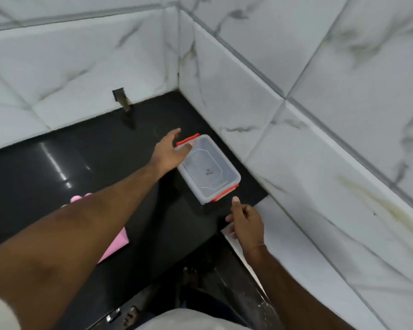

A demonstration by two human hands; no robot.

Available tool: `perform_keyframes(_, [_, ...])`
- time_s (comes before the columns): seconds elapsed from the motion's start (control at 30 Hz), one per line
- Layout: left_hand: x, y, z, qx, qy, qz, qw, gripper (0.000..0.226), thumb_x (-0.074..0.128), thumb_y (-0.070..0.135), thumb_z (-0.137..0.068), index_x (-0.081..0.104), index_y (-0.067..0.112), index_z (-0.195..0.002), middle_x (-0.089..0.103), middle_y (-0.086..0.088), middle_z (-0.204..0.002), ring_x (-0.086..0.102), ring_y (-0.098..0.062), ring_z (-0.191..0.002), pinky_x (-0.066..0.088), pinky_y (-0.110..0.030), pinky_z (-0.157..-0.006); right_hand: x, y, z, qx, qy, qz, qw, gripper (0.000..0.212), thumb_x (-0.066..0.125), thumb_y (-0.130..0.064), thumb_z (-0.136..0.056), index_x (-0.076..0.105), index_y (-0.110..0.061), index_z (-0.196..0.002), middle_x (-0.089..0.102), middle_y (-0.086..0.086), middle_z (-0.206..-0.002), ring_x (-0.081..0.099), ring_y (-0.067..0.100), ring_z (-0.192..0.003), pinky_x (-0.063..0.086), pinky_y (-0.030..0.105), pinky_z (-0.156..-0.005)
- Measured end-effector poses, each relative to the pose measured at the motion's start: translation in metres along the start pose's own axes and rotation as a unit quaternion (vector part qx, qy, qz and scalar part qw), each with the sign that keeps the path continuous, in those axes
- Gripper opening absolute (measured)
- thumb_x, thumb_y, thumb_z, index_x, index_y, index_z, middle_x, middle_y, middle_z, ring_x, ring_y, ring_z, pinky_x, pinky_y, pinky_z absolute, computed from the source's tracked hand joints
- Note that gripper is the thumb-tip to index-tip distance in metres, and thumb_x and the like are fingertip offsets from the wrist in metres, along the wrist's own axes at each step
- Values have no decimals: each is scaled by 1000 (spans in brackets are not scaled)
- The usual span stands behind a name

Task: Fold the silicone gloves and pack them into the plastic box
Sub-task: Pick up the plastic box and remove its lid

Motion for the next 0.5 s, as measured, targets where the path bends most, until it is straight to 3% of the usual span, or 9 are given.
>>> perform_keyframes(0.13, [13, 0, -12, -24, 10, 37, 999, 36, 69, 40, -105, 75, 24, -137, 78, -1, -130, 75, -22, -119, 58, -47, -113, 6, -1, -14, 20, -24, 0, 1000, 48, 58, -65, -99, 72, -19, -93, 79, 3, -79, 70, 20, -59, 59, 36, -61])
perform_keyframes(0.23, [19, 0, -14, -14, 16, 42, 999, 17, 68, 40, -106, 82, 32, -110, 82, 8, -100, 79, -15, -95, 66, -44, -98, 15, -2, -19, 19, -50, 1, 999, 56, 56, -75, -94, 72, -21, -91, 79, -1, -77, 69, 15, -56, 56, 32, -57])
perform_keyframes(0.3, [22, -1, -13, -20, 18, 48, 998, 21, 68, 41, -107, 84, 27, -111, 83, 4, -99, 79, -15, -94, 67, -43, -96, 21, -5, -19, 5, -64, 11, 998, 64, 52, -82, -88, 72, -22, -87, 79, -3, -76, 69, 13, -54, 53, 32, -58])
perform_keyframes(0.43, [22, -1, -14, -43, 33, 39, 998, 50, 63, 44, -109, 79, -2, -98, 79, -26, -104, 71, -23, -84, 64, -51, -92, 29, -7, -19, -20, -79, 25, 996, 62, 38, -82, -85, 70, -29, -88, 78, -6, -76, 71, 11, -58, 53, 31, -62])
perform_keyframes(0.5, [21, -3, -14, -53, 34, 26, 998, 58, 62, 46, -109, 73, -11, -98, 74, -27, -93, 64, -26, -79, 62, -49, -81, 34, -6, -17, -20, -90, 26, 995, 61, 33, -80, -82, 69, -31, -90, 78, -6, -77, 73, 11, -63, 55, 29, -63])
Point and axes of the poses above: each hand's wrist, its own z-axis away from the middle knuckle, its own x-axis out of the palm, y = z × x, the point moved 7 cm from there along -z, towards the middle knuckle
